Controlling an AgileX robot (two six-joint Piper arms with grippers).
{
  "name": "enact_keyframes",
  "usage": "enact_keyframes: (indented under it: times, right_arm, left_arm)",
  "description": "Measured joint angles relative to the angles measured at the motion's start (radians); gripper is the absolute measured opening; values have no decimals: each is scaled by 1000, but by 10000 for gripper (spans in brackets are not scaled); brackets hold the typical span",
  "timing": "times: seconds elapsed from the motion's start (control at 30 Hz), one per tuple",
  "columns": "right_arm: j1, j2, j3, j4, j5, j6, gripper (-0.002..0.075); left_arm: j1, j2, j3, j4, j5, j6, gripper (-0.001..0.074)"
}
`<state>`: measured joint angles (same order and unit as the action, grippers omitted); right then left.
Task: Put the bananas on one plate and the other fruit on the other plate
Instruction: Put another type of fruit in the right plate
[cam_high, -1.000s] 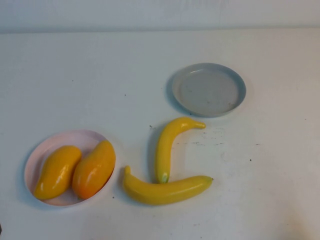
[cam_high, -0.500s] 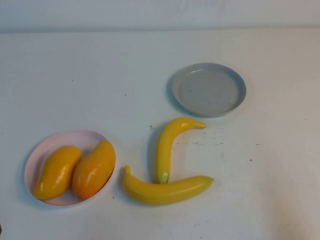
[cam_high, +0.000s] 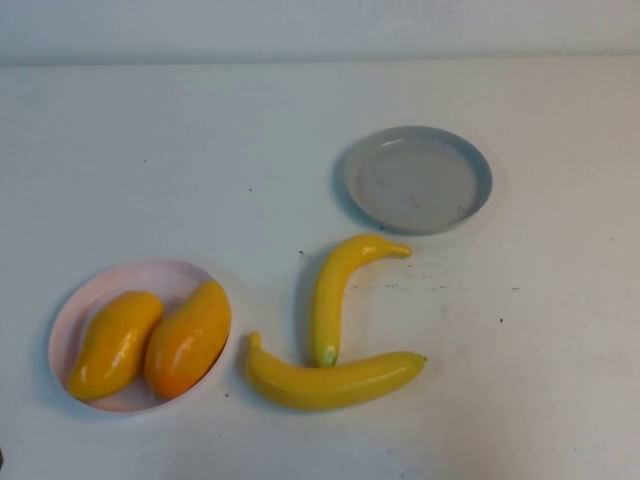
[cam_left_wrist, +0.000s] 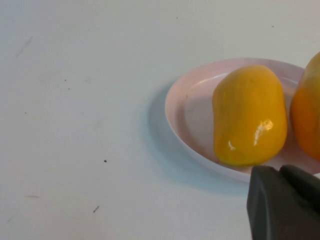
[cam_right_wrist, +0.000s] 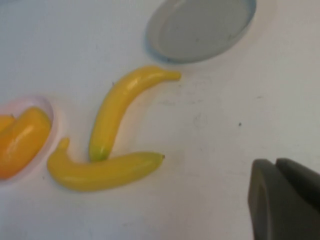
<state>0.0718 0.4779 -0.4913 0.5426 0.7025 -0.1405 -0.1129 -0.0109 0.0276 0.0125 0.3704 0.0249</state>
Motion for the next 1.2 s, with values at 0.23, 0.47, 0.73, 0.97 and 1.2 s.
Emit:
enact_keyframes:
  times: [0.23, 0.47, 0.73, 0.97, 1.2]
  right_arm:
    - [0, 349, -191, 3, 131, -178, -15]
    - [149, 612, -322, -4, 137, -269, -15]
    - [406, 866, -509, -58, 156, -521, -15]
    - [520, 1035, -676, -60, 271, -772, 71]
    - [567, 1179, -785, -80, 315, -803, 357]
  left_arm:
    - [0, 0, 0, 0, 0, 0, 0]
    - [0, 0, 0, 0, 0, 0, 0]
    - [0, 0, 0, 0, 0, 0, 0]
    - [0, 0, 0, 0, 0, 0, 0]
    - [0, 0, 0, 0, 0, 0, 0]
